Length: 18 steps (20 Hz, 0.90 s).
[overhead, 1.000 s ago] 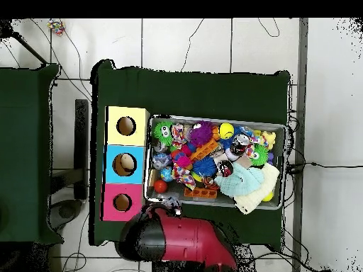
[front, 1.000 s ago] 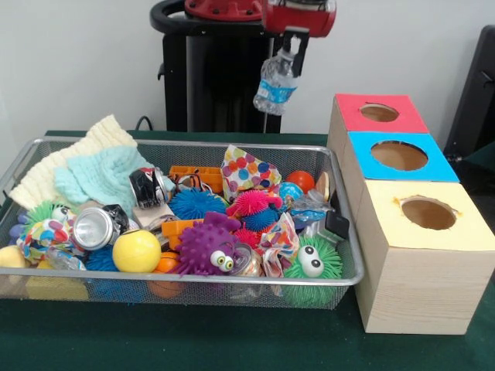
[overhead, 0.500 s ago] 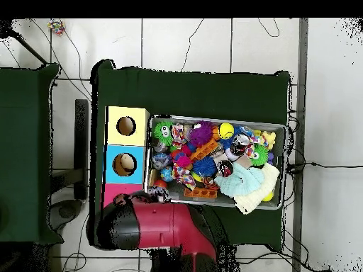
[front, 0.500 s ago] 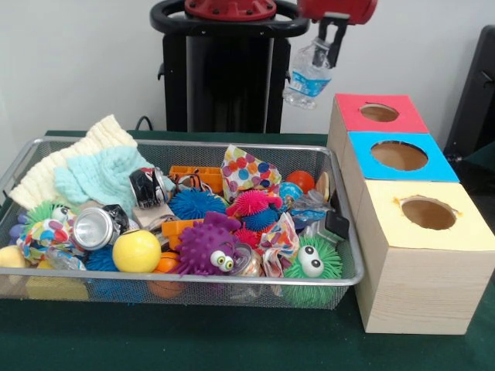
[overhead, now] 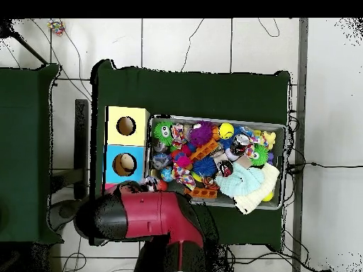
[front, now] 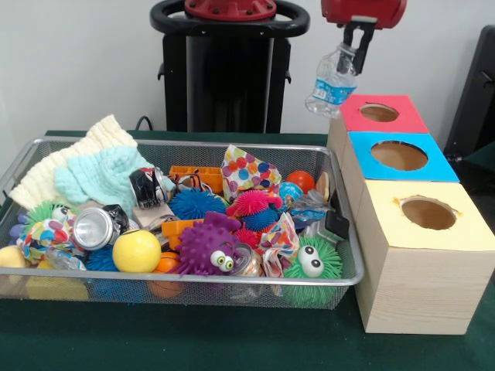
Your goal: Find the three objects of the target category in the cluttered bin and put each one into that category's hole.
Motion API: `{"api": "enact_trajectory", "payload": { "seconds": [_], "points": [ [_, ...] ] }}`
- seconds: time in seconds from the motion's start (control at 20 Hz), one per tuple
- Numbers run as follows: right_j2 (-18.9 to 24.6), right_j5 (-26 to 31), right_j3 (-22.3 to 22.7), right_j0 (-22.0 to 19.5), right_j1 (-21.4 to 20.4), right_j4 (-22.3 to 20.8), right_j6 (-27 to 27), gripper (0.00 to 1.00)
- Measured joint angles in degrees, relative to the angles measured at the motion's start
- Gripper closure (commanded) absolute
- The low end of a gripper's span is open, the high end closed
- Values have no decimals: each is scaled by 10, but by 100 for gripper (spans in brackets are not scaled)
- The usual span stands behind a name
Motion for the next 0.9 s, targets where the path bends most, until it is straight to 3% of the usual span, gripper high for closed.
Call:
{"api": "enact_trajectory", "payload": {
  "seconds": [0.55, 0.9],
  "points": [
    [0, -116, 23, 32, 30, 5, 0, 100],
    [-36, -191, 47, 98, 33, 5, 3, 100]
  ]
}}
